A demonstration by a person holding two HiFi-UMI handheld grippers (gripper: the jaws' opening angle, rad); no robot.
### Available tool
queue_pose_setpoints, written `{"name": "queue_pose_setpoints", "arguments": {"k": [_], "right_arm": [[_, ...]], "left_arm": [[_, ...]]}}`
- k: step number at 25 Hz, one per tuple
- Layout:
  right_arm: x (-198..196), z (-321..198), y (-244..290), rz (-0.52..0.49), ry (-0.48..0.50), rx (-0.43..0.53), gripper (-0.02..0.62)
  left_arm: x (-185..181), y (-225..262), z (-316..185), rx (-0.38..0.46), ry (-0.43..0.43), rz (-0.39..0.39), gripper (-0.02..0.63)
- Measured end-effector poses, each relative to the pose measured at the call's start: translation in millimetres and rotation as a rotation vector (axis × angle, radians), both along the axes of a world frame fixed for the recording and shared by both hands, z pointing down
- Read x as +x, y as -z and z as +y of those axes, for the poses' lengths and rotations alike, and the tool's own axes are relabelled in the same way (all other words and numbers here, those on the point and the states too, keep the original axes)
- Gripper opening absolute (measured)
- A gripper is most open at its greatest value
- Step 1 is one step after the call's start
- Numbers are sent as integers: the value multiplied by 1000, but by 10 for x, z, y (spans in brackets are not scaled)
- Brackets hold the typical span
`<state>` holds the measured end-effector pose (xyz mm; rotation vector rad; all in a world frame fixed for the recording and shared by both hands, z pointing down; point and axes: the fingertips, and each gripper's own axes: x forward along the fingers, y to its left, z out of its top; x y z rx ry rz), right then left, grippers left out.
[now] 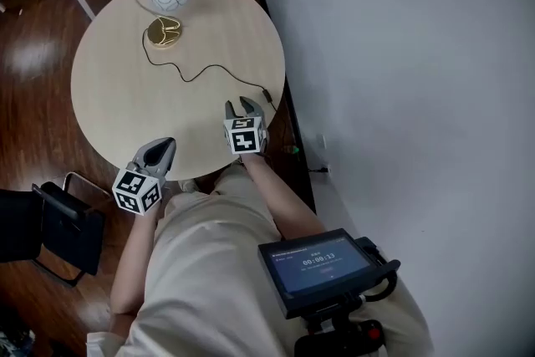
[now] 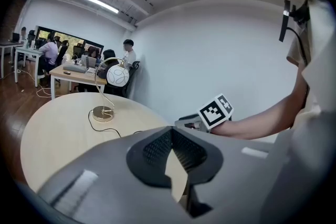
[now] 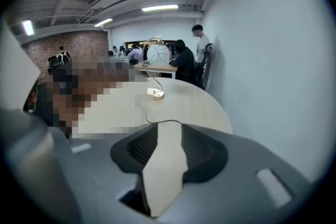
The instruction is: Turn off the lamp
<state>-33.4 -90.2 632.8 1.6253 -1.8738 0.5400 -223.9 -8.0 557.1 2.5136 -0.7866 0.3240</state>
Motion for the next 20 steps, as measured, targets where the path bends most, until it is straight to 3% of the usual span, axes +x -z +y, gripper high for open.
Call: {"name": "queue_pose_setpoints", "arguments": {"k": [5, 9, 16, 20], "right_arm": [[-258, 320, 373, -55, 6, 87, 127], [-187, 513, 691, -97, -6, 173, 115], [321, 1199, 1362, -176, -76, 297, 107], [656, 1731, 1480, -186, -118, 324, 106]], "left_arm": [[-50, -18, 75, 18, -36, 17, -5], [101, 56, 167, 34, -70, 35, -8], [860, 329, 754, 23, -198, 105, -8], [1275, 474, 1142, 22, -268, 128, -11]]}}
